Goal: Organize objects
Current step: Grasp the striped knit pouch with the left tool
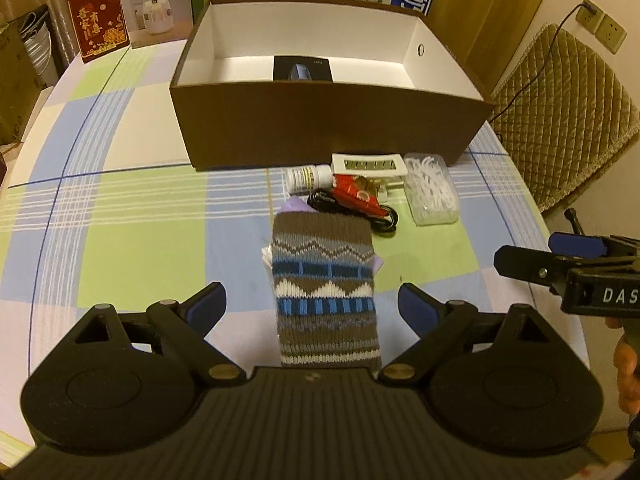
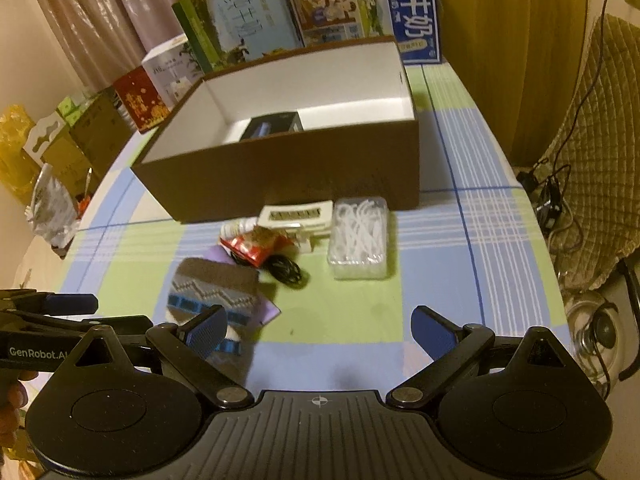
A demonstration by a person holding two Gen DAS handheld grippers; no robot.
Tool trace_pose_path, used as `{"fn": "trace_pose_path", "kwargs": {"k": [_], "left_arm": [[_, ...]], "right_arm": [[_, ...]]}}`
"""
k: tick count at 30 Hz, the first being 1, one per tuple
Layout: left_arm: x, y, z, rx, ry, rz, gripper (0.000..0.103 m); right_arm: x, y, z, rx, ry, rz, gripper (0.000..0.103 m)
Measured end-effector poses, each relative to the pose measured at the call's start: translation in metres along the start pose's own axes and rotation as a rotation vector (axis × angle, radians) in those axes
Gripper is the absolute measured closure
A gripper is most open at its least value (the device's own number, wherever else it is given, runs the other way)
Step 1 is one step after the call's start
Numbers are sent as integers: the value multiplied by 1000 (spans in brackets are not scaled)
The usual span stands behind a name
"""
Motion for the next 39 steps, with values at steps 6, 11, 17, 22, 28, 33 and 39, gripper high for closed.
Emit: {"fn": "trace_pose_path", "kwargs": {"k": [6, 11, 17, 22, 28, 33, 39], "left_arm": [[22, -7, 0, 9, 21, -23, 13], [38, -11, 3, 18, 22, -42, 13], [55, -11, 10, 33, 38, -63, 12], [70, -7, 18, 57, 74, -82, 12], [87, -1, 24, 60, 119, -89, 12], [98, 3, 27, 76, 170, -89, 13], [98, 4, 30, 112, 174, -66, 35]], "right_arm": [[13, -8, 11, 9, -16, -30, 7], [25, -12, 20, 21, -27, -57, 7], [32, -14, 27, 37, -40, -77, 7], [36, -14, 34, 50, -49, -84, 7], [41, -15, 42, 70, -56, -92, 7], [44, -16, 50, 86, -65, -103, 7], [47, -17, 57, 99, -71, -112, 7]]}}
Point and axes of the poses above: each gripper's, at about its wrist camera, not at the fingertips, and x roughly the way its jaws point, z to its right, y to its top, the point moved 7 cm from there along x, roughly the way its jaws point, and after that the axes turned 10 degrees about -z, right-handed, at the moved point
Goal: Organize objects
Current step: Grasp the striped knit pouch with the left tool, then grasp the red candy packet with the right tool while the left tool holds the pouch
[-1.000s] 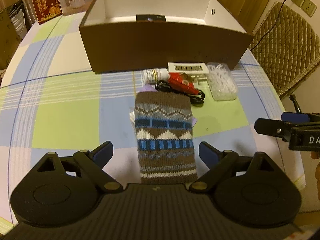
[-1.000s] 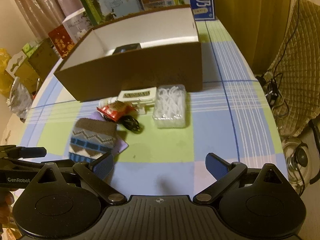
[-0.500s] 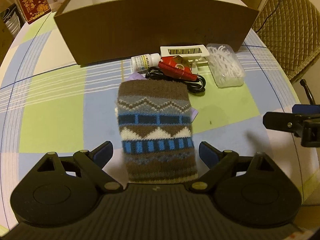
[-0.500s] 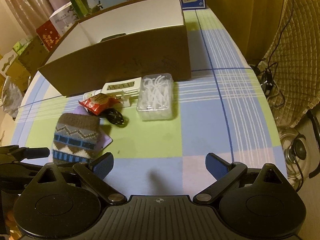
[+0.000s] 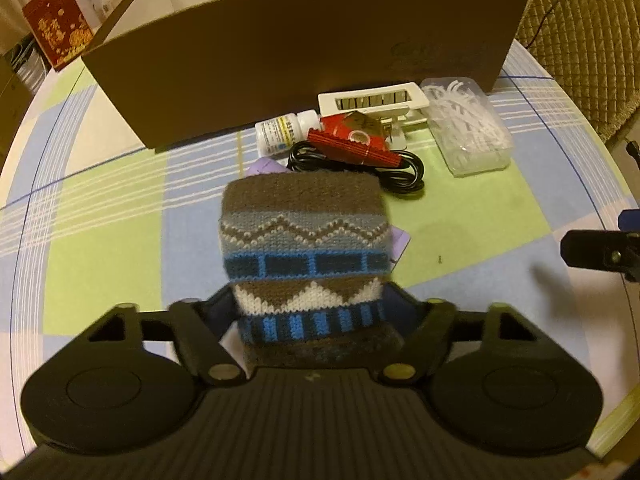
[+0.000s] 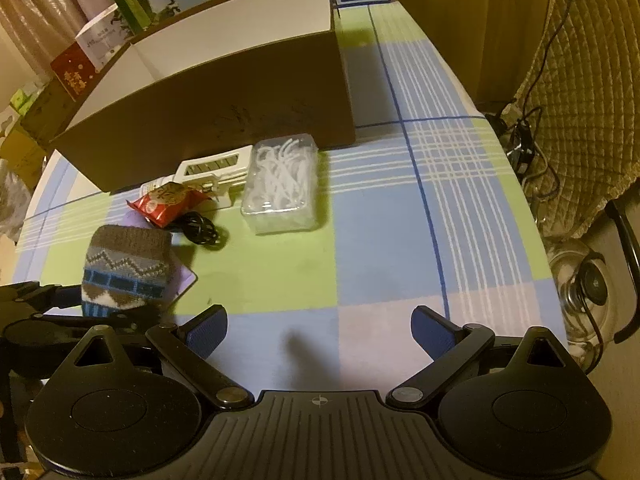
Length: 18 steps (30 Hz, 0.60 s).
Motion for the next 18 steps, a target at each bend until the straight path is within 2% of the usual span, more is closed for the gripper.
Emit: {"fn": "trace_pose_path", "kwargs": {"k": [2, 5, 8, 12, 18], "left_arm": [[-5, 0, -2, 5, -12, 20, 54], [-13, -2, -6, 10, -47, 49, 76], [-21, -3, -11, 11, -81, 64, 80], [-37, -4, -23, -13, -110, 94, 80], [-58, -6, -58, -91, -105, 125, 80]], "right_arm": [[0, 0, 1, 2, 1, 0, 7], [1, 1, 0, -1, 3, 1, 7], [2, 4, -2, -8, 3, 3, 7], [1, 8, -9, -20, 9, 16, 7], [-3, 20, -31, -59, 36, 55, 7]]}}
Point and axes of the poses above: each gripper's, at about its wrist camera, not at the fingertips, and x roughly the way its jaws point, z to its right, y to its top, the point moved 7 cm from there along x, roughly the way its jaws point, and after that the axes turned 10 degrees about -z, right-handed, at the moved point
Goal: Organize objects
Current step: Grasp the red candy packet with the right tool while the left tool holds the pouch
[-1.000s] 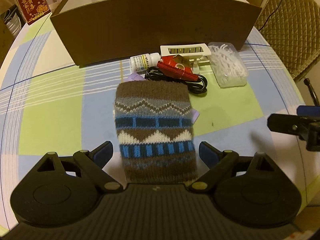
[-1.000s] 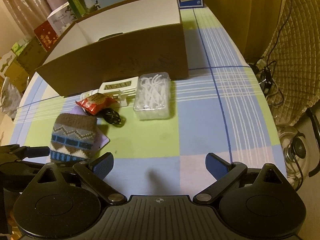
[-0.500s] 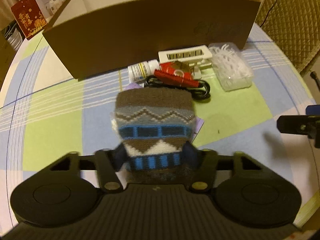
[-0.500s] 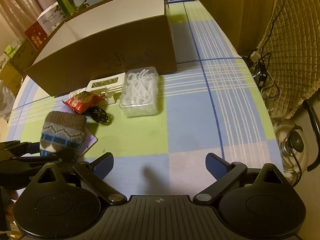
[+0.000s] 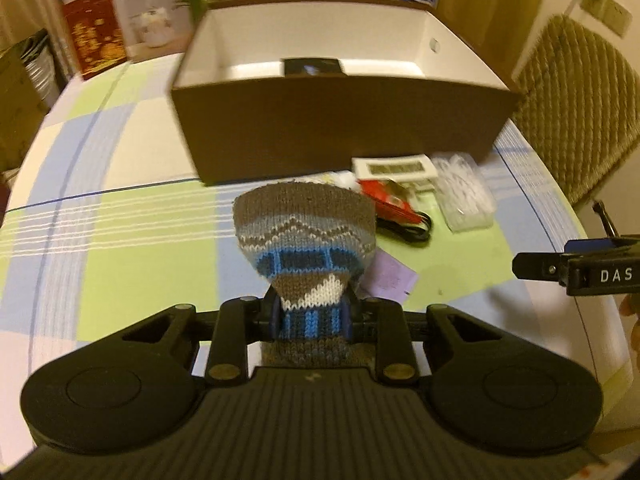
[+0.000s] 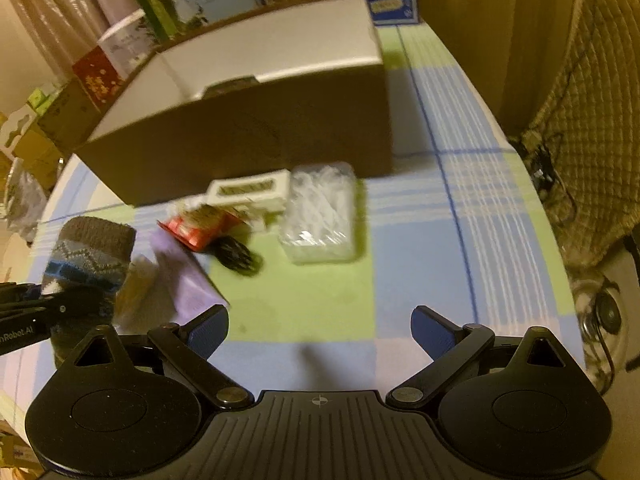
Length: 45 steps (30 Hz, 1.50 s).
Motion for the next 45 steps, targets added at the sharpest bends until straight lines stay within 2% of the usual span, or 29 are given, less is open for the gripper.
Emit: {"fn": "trace_pose_path", "kwargs": {"k": [7, 10, 21, 26, 31, 37, 45], "left_arm": [[-16, 11, -39, -62, 30, 32, 80], [-19, 16, -50, -75, 34, 42, 80], [-29, 18, -80, -125, -44, 39, 80], [-32, 14, -108, -153, -14, 40, 79], [-23, 18, -129, -166, 16, 30, 79], [-18, 31, -139, -141, 13, 42, 79], [-13, 45, -141, -95, -18, 43, 79]], "right_arm": [[2, 23, -39, -67, 38, 48, 8], [5, 35, -56, -90, 51, 63, 12], [30, 58, -93, -105, 62, 54, 22], [39, 60, -95, -81, 46, 45, 33], [44, 65, -97, -50, 26, 48, 38], [58, 75, -90, 35, -4, 35, 50], [77, 69, -89, 66, -21, -31, 70]]}}
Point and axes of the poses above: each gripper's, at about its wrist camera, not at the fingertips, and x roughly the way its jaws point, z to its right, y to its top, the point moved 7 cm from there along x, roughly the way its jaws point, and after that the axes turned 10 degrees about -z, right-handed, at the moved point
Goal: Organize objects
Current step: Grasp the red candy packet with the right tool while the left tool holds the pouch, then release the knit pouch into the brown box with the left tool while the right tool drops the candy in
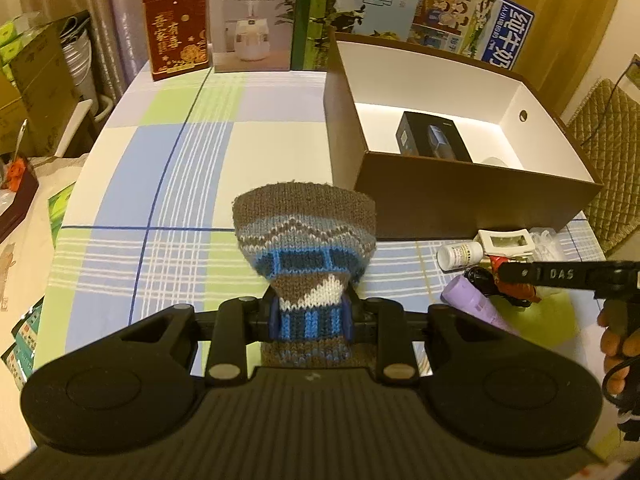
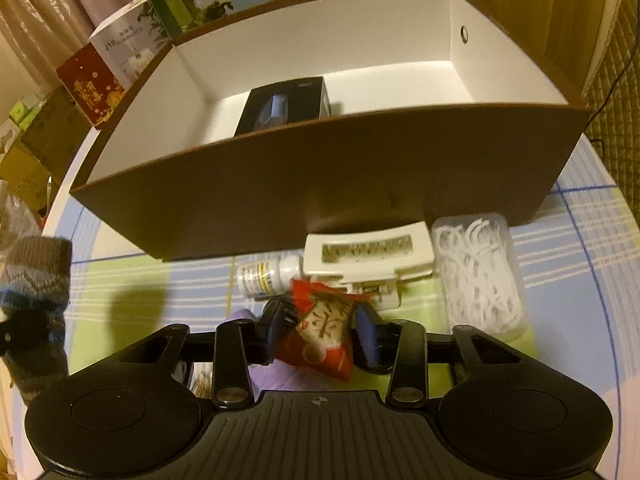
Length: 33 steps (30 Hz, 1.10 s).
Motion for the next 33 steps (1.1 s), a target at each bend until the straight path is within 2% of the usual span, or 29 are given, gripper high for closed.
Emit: {"fn": "trace_pose_path", "kwargs": {"k": [1, 2, 6, 19, 27, 33], "left_arm": [[0, 1, 0, 5, -4, -1, 79], [1, 2, 0, 11, -7, -2, 79], [-1, 6, -1, 31, -22, 0, 79], [-30, 33, 30, 96, -62, 71, 79], [-39, 63, 66, 122, -54, 119, 79], [-38, 101, 87, 128, -21, 152, 79]], "right_arm": [[1, -2, -1, -6, -8, -5, 76], [2, -4, -1, -11, -13, -8, 79], [1, -10, -3, -23, -17, 0, 82], [-57, -4, -8, -73, 45, 83, 82], [-102, 19, 7, -120, 69, 169, 82], [-124, 45, 25, -138, 88, 219, 82]]}}
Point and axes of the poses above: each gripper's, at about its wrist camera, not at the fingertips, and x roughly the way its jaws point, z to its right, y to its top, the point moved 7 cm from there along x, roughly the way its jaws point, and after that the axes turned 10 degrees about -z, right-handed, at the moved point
